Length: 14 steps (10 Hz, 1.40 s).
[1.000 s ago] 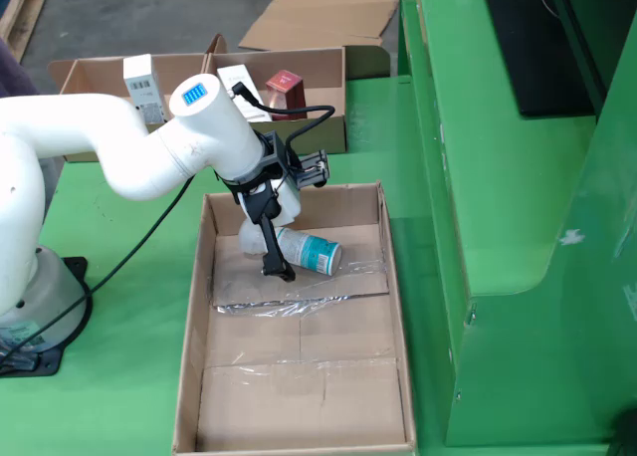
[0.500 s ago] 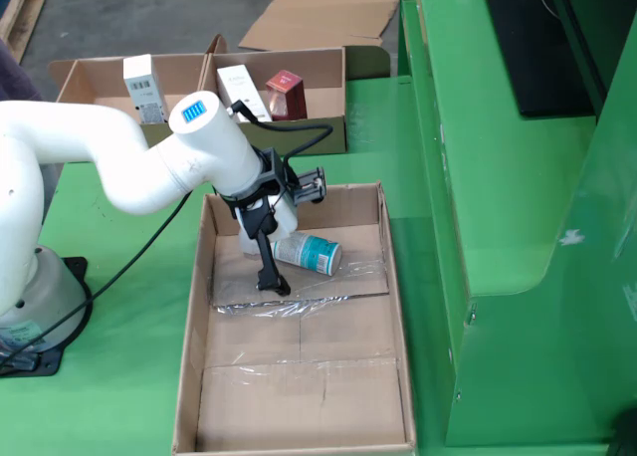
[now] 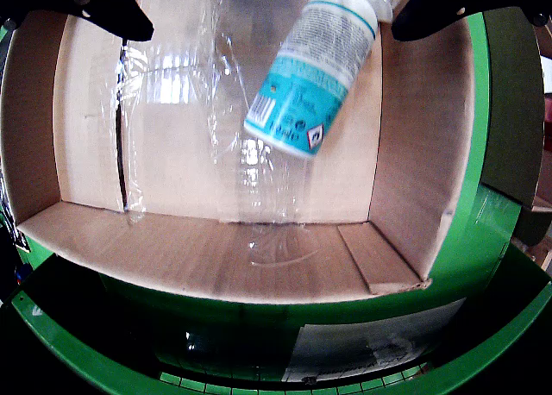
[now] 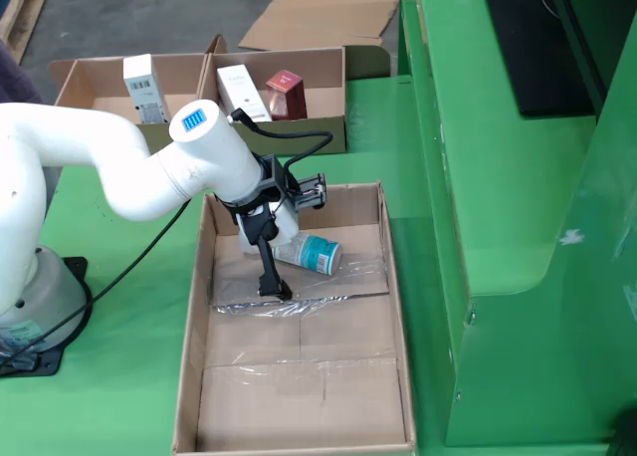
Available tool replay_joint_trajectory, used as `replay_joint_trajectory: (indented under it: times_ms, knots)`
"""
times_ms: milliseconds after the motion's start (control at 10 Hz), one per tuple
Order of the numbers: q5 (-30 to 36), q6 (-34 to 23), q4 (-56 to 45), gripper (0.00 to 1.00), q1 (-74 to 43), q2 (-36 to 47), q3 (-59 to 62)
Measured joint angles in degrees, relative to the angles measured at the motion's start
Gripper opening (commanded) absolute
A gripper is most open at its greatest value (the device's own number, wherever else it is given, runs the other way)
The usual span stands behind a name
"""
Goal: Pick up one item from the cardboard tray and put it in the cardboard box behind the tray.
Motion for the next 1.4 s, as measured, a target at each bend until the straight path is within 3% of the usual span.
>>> replay_joint_trajectory:
  times_ms: [1400]
  knots:
    - [0.5, -1.8, 9.0, 1.00, -2.6, -10.6, 1.2]
